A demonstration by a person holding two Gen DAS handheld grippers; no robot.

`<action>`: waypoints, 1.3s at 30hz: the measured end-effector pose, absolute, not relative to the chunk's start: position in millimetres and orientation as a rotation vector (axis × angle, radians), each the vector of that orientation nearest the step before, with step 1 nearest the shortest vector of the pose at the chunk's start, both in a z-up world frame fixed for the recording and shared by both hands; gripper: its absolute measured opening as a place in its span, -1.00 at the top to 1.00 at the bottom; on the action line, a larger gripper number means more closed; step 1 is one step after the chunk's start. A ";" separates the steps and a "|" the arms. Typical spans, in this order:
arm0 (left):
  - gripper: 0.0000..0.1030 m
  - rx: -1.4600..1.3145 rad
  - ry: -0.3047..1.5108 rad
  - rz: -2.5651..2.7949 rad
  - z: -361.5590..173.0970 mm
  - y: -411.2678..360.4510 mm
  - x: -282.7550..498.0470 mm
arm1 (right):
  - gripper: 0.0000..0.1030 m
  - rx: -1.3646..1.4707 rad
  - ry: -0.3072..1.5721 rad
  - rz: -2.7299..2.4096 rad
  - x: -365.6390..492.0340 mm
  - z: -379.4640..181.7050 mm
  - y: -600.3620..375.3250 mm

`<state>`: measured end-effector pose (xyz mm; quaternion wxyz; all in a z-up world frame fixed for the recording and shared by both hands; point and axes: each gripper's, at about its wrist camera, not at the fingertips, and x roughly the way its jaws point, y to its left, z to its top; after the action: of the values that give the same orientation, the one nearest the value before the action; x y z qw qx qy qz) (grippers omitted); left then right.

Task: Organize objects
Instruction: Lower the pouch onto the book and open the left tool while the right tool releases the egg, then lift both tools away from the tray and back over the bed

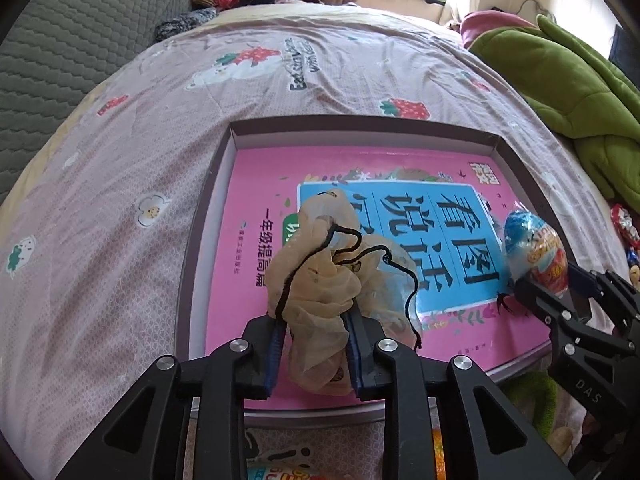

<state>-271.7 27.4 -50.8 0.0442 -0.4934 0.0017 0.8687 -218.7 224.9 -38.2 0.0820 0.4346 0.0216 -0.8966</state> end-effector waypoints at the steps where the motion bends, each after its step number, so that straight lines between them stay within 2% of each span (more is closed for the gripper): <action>1: 0.39 -1.509 0.011 2.652 -50.3 27.6 -271.1 | -0.06 1.295 0.068 -2.685 -218.6 -37.4 224.9; 2: 0.33 -1.504 0.016 2.654 -49.8 27.4 -270.4 | -0.07 1.294 0.070 -2.685 -218.1 -36.4 224.9; 4: 0.06 -1.500 0.043 2.659 -48.7 28.3 -269.6 | -0.08 1.288 0.067 -2.690 -217.6 -34.4 225.2; 9: -0.14 -1.472 0.089 2.676 -44.1 28.6 -267.8 | -0.09 1.259 0.073 -2.702 -215.2 -26.9 224.2; 18: -0.19 -1.459 0.002 2.668 -33.0 20.5 -263.7 | -0.09 1.203 0.066 -2.722 -210.7 -12.1 223.4; 27: -0.20 -1.393 0.022 2.723 -10.7 22.6 -246.3 | -0.10 1.140 0.059 -2.728 -199.8 7.6 219.9; 32: -0.23 -1.332 0.023 2.754 6.6 25.0 -232.1 | -0.21 1.079 0.063 -2.746 -186.0 23.7 217.7; 34: -0.35 -1.302 0.029 2.770 14.2 25.5 -225.0 | -0.24 1.061 0.064 -2.746 -179.5 29.6 216.5; 39: -0.35 -1.256 0.022 2.781 29.7 27.3 -208.2 | -0.25 0.985 0.056 -2.764 -159.1 48.3 214.4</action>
<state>-208.2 27.3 29.7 0.0449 -0.4112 0.0071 0.9104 -159.1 214.4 48.3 0.1034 0.3338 0.0190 -0.9368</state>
